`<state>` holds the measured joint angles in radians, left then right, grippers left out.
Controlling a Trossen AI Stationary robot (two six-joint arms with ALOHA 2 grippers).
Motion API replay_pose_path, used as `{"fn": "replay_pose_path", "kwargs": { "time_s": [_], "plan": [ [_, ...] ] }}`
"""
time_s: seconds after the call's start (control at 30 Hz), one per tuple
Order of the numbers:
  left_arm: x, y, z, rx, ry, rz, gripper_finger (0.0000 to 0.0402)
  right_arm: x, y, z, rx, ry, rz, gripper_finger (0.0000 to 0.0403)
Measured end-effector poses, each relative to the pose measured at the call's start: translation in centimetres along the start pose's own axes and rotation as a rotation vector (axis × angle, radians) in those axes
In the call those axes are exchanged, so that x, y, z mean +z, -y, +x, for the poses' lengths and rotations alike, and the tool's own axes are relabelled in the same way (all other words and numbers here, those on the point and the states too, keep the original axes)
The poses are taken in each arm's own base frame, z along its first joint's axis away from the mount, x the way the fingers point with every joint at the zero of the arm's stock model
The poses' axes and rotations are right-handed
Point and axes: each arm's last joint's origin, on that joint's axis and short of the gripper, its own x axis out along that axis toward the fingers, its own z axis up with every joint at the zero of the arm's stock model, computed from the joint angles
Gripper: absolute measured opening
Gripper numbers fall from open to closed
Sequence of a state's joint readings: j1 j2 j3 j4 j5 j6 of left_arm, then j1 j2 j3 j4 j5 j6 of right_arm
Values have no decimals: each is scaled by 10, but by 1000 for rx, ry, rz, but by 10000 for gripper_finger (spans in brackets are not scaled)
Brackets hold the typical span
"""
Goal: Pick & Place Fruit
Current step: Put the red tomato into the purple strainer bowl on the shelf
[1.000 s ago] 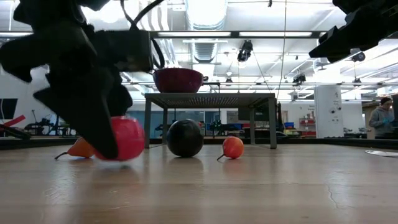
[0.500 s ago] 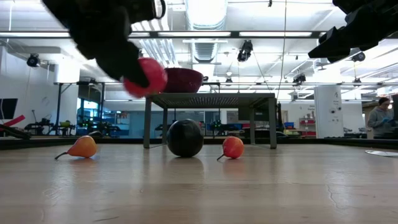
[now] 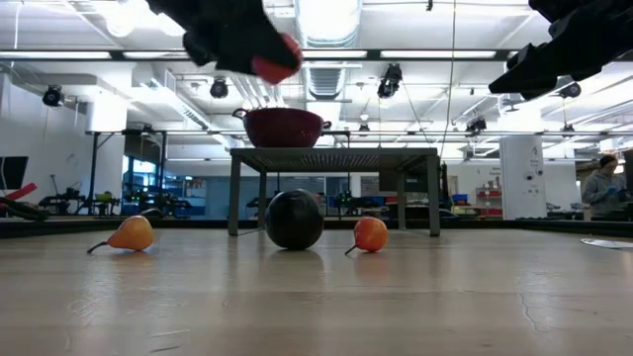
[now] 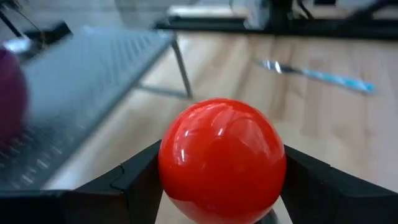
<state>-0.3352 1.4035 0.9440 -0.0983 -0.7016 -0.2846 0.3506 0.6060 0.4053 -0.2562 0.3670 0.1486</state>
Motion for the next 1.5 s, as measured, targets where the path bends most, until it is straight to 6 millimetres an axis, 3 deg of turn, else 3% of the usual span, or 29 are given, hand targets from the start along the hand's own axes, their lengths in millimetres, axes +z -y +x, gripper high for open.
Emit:
{"fn": "replay_pose_path", "kwargs": {
  "time_s": [0.3, 0.63, 1.17, 1.3, 1.5],
  "plan": [
    [30, -28, 12, 82, 172, 16, 271, 0, 0, 0, 0, 1, 0, 196],
    [57, -72, 31, 162, 254, -2, 271, 0, 0, 0, 0, 0, -2, 172],
    [129, -144, 22, 284, 50, -5, 279, 0, 0, 0, 0, 1, 0, 127],
    [135, -158, 24, 278, 27, -43, 279, 0, 0, 0, 0, 1, -1, 116],
    [126, -179, 36, 282, -38, -95, 279, 0, 0, 0, 0, 0, 0, 99]
  ]
}}
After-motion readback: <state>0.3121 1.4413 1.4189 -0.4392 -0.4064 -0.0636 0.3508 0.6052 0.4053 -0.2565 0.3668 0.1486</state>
